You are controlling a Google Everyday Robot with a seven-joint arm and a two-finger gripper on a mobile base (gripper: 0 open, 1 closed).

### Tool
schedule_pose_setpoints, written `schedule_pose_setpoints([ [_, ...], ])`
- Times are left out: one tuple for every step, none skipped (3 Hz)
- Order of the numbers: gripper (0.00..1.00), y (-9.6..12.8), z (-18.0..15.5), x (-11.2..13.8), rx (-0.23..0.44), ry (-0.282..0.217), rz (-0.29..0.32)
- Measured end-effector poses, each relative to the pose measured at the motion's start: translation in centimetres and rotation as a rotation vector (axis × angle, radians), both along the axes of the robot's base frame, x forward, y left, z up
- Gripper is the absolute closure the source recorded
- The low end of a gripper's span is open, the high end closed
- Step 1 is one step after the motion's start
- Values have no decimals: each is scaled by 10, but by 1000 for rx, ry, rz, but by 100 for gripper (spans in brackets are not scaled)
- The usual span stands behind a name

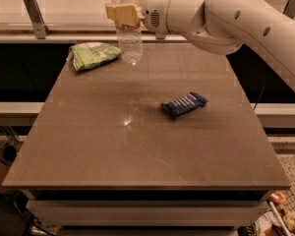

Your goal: Move water bottle near green jalapeno chip bag

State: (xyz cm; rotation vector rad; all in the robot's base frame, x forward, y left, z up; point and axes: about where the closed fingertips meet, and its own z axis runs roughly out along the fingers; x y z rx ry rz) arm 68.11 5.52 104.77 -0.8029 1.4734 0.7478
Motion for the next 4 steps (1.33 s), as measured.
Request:
schedule_pose_setpoints([
  [100,11,-7,18,-11,-31,-15],
  [100,20,-19,35,-10,-34,-19],
  [100,28,-32,48,-34,-16,-23],
  [100,31,-49,63,-56,25,-24],
])
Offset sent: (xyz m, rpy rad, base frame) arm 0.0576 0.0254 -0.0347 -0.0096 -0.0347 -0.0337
